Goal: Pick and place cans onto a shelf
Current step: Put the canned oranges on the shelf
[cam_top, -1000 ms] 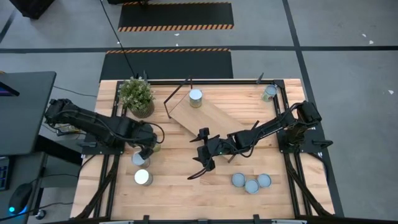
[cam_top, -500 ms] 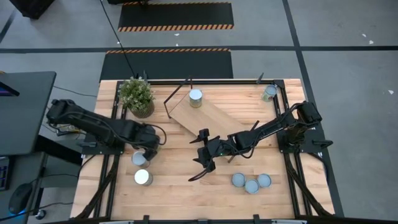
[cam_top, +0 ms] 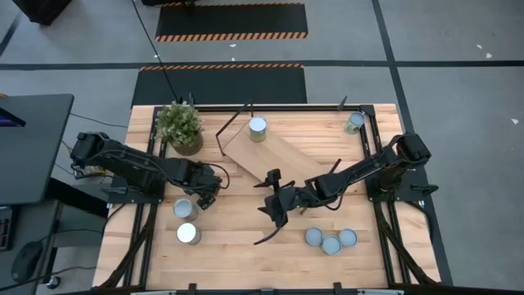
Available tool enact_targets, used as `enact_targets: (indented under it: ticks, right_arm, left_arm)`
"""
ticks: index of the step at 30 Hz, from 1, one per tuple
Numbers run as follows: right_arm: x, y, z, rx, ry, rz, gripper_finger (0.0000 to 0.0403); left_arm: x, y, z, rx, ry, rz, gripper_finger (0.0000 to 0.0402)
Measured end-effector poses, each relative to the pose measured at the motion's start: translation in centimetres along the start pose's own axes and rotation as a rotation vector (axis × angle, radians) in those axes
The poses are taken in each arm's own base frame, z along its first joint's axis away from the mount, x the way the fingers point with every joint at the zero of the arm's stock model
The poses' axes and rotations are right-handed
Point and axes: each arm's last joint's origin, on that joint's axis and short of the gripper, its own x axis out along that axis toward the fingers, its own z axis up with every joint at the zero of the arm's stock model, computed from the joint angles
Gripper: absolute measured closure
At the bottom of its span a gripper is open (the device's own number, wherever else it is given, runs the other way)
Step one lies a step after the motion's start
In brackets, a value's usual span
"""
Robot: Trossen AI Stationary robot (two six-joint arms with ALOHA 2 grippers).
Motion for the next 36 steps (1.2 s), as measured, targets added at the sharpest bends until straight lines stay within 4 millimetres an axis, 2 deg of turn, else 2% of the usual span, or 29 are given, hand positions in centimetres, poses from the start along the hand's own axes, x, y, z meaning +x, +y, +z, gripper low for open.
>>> enact_targets:
  ticks: [5, 10, 18, 26, 36]
  right_arm:
    - [-1.9, -0.5, 0.4, -0.005, 0.033, -0.033, 0.0030]
    - [-2.8, -1.0, -0.1, 0.001, 0.103, -0.072, 0.0030]
    - [-4.3, -1.9, -0.3, 0.016, 0.167, -0.134, 0.0030]
    - [-5.9, -2.7, -0.3, 0.029, 0.175, -0.133, 0.0030]
    - [-8.2, -4.1, -1.3, 0.040, 0.273, -0.124, 0.0030]
  left_arm:
    - [1.0, -0.3, 0.6, 0.000, 0.027, 0.006, 0.0027]
    - [1.9, -0.9, 0.9, 0.002, 0.043, 0.006, 0.0048]
    - [1.5, -1.5, 1.6, -0.016, 0.016, -0.038, 0.0090]
    - [-0.8, -1.8, 4.6, -0.026, -0.074, -0.123, 0.0086]
    - [-3.9, -2.8, 10.8, 0.016, -0.236, -0.209, 0.0087]
